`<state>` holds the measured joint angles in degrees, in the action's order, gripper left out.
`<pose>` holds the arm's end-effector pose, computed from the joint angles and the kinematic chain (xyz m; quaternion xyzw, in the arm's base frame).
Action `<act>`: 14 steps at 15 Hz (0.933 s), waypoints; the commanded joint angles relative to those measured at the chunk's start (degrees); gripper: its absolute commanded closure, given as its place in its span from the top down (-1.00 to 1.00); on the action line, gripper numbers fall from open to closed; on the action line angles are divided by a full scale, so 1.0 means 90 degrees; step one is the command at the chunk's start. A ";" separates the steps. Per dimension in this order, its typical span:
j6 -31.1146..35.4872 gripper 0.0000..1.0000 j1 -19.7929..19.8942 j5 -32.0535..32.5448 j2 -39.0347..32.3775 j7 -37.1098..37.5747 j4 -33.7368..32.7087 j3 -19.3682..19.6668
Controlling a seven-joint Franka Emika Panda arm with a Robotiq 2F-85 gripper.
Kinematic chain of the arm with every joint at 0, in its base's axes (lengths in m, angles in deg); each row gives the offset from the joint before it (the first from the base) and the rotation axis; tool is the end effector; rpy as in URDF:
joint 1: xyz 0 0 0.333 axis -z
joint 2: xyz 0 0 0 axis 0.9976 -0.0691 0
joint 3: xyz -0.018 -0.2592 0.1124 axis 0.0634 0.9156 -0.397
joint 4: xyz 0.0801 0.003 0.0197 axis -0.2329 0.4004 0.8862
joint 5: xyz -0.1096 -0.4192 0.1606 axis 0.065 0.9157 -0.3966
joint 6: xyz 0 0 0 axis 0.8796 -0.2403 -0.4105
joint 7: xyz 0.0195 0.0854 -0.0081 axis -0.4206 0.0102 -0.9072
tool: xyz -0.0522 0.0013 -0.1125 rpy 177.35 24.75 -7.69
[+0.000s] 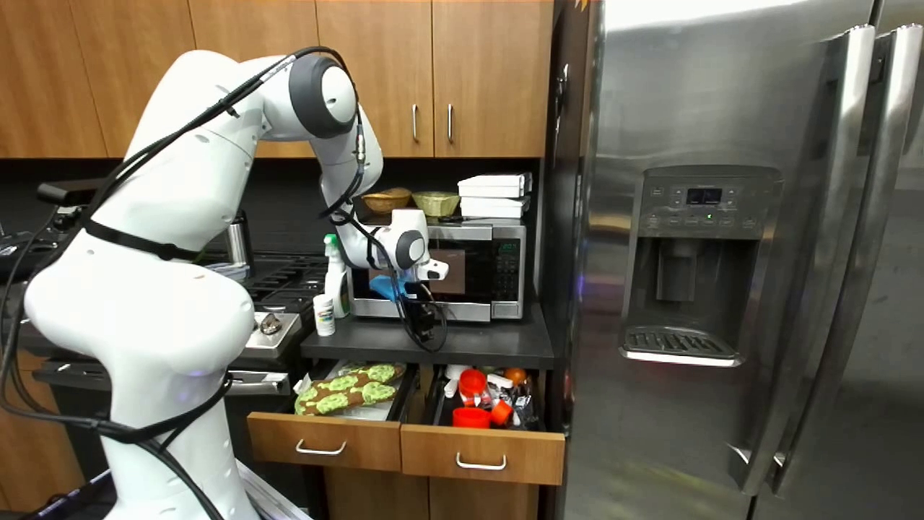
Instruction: Pick up the black square box from the microwave top and put it on the kitchen counter
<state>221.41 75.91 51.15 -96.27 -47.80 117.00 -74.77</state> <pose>0.6196 0.1098 0.0879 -0.9792 0.1980 -0.0440 0.0038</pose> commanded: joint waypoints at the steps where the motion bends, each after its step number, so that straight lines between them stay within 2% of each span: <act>1: 0.0100 -0.57 -0.0035 -0.0163 -0.0149 -0.0384 -0.0167 0.0077; 7: -0.0248 -0.57 0.0082 -0.0137 0.0127 -0.0876 -0.0731 0.0278; 14: -0.1006 -0.57 0.0498 -0.0590 0.0230 -0.1406 -0.1306 0.0150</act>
<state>216.12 78.54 48.86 -95.41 -57.18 106.68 -72.43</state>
